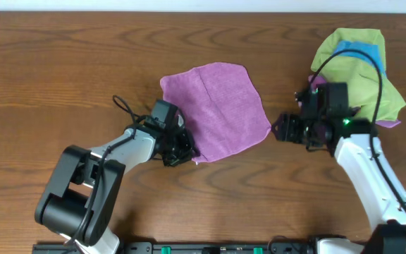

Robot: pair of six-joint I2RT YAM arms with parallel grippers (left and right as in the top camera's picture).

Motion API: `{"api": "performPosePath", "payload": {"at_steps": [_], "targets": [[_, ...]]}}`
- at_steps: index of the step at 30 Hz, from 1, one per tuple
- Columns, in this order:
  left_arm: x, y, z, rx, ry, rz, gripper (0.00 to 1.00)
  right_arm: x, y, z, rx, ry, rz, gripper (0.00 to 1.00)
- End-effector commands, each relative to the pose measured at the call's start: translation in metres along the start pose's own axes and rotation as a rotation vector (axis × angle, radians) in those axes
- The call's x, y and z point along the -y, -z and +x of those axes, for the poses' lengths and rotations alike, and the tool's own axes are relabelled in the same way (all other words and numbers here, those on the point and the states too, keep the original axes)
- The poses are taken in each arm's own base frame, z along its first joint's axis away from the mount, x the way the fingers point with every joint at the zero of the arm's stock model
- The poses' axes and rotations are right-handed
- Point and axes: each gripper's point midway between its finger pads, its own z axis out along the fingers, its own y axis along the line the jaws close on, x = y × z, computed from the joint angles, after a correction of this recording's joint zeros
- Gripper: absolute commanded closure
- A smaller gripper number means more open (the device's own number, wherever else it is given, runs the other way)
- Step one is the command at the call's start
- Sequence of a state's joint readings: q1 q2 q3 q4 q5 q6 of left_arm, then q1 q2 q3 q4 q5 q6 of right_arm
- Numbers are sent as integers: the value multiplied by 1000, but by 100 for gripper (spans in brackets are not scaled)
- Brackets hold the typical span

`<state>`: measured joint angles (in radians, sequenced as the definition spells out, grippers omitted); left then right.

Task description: Fold the cloth

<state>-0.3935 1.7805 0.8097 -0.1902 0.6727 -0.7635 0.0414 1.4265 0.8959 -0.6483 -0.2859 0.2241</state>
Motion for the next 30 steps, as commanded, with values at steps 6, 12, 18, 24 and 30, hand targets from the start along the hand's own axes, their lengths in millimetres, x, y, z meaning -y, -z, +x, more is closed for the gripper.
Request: {"api": "performPosePath", "payload": {"at_steps": [6,12,18,24,30], "targets": [[-12,-1,4,-28,-28,-22,94,1,-36,17,0,-120,-94,37],[-17,-1,10,-50,-28,-43,94,-5,-60,15,-19,-177,-139,37],[-21,0,14,-68,-28,-55,94,-6,-77,15,-27,-202,-144,37],[-19,0,16,-78,-27,-46,94,-8,-90,16,-36,-225,-148,37],[-19,0,16,-79,-27,-45,94,-14,-96,14,-30,-212,-158,50]]}}
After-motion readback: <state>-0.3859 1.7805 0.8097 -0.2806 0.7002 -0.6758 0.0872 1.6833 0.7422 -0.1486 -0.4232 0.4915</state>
